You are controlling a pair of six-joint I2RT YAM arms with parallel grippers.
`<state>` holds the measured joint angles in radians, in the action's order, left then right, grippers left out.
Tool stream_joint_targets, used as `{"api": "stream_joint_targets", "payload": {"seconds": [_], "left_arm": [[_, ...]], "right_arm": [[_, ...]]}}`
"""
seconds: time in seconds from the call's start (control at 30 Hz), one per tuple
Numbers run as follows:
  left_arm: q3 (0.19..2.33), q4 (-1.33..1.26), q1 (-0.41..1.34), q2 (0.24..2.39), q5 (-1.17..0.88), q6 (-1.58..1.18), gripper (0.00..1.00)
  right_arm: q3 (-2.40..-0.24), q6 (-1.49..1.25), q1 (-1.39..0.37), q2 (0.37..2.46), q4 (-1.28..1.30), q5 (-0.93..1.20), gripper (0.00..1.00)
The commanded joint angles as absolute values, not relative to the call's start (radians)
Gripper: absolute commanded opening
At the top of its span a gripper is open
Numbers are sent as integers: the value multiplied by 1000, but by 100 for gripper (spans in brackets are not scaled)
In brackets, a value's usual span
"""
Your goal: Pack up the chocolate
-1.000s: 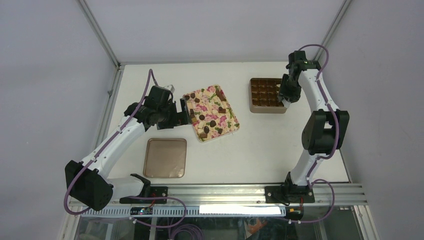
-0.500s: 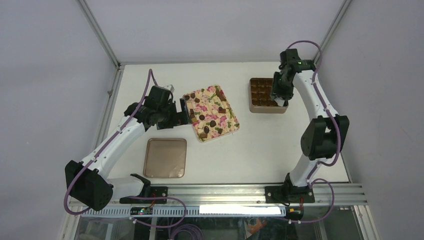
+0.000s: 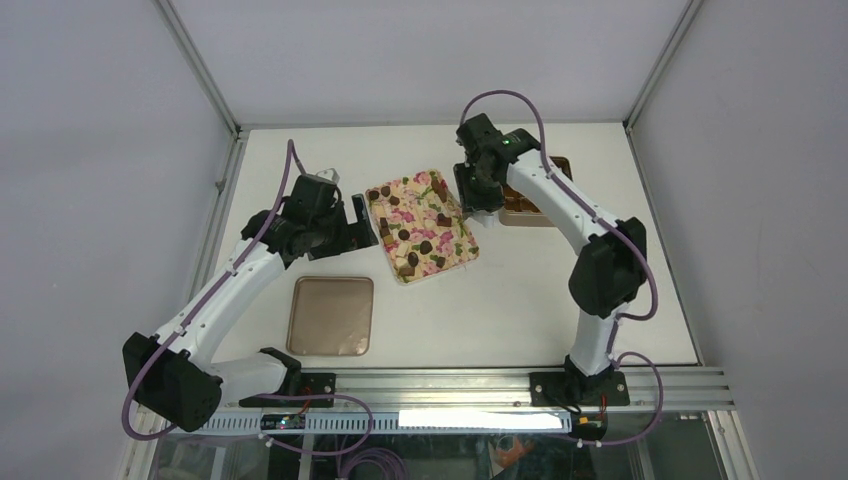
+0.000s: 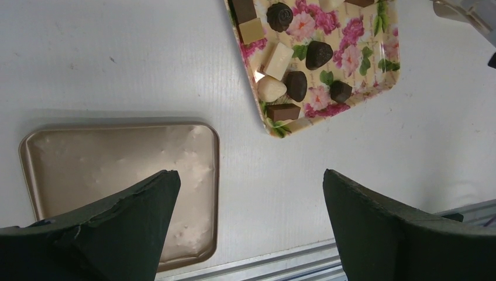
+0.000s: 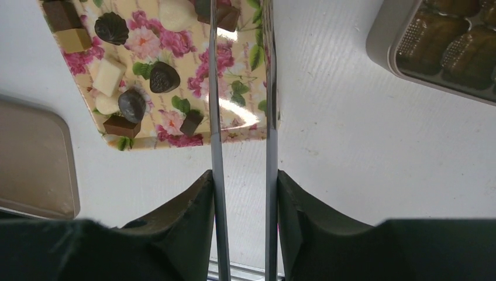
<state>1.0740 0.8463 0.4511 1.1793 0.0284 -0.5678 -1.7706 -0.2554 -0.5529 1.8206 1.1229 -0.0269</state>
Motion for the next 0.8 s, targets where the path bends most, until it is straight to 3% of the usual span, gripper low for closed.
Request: {"api": "stream_joint_targets", "payload": {"seconds": [0.0,0.77], "left_arm": [[1066,821,453,1140,44,-584,99],[1069,821,453,1150,39,-557,99]], "right_arm": [[-1869,-260,-569,1889,1110,-62,41],[-2068,-224,-571,2120,1158,-59,39]]}}
